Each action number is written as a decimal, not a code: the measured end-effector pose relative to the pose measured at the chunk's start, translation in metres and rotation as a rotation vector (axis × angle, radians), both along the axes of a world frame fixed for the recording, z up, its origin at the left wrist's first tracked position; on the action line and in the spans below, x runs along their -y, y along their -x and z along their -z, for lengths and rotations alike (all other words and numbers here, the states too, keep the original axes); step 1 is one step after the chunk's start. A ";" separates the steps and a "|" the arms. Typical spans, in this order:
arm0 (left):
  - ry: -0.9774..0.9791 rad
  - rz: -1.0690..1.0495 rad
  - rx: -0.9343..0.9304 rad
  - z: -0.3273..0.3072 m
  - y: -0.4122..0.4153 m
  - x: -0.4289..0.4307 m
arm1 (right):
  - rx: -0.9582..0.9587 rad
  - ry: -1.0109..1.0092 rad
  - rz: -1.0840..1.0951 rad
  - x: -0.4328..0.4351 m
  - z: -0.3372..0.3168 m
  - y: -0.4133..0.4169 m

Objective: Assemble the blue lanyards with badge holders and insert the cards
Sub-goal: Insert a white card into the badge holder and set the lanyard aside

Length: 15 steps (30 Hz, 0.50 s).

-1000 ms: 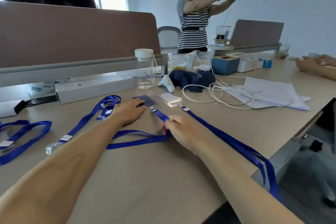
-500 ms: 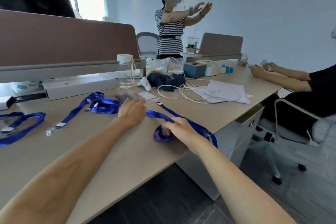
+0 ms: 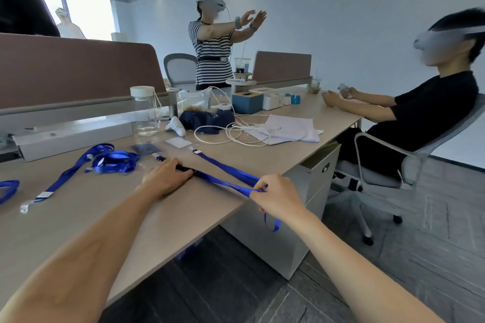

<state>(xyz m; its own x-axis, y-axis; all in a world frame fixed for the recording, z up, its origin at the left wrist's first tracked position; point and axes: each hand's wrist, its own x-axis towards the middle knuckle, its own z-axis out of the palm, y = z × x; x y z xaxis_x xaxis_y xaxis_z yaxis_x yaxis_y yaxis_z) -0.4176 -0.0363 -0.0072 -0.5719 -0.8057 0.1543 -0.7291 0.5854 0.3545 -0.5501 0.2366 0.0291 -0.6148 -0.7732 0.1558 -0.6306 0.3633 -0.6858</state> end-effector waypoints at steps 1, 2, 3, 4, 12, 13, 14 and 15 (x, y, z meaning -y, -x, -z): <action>0.004 -0.011 0.007 -0.001 0.002 -0.002 | -0.062 -0.027 0.030 -0.007 0.000 0.004; 0.010 -0.020 0.017 -0.003 0.002 -0.005 | -0.132 -0.060 0.060 -0.013 0.000 0.007; 0.016 -0.021 0.022 -0.003 0.003 -0.005 | -0.201 -0.091 0.093 -0.020 0.000 0.011; 0.015 -0.022 0.037 -0.003 0.002 -0.007 | -0.250 -0.107 0.128 -0.026 0.001 0.014; 0.102 0.061 0.037 -0.003 -0.005 -0.026 | -0.148 -0.086 0.118 -0.034 0.022 0.022; 0.118 0.116 0.028 -0.004 -0.006 -0.031 | -0.134 -0.101 0.089 -0.030 0.025 0.021; 0.115 0.158 0.023 -0.006 -0.006 -0.040 | -0.127 -0.116 0.060 -0.027 0.027 0.020; 0.121 0.192 0.010 -0.006 -0.004 -0.047 | -0.122 -0.130 0.034 -0.023 0.028 0.019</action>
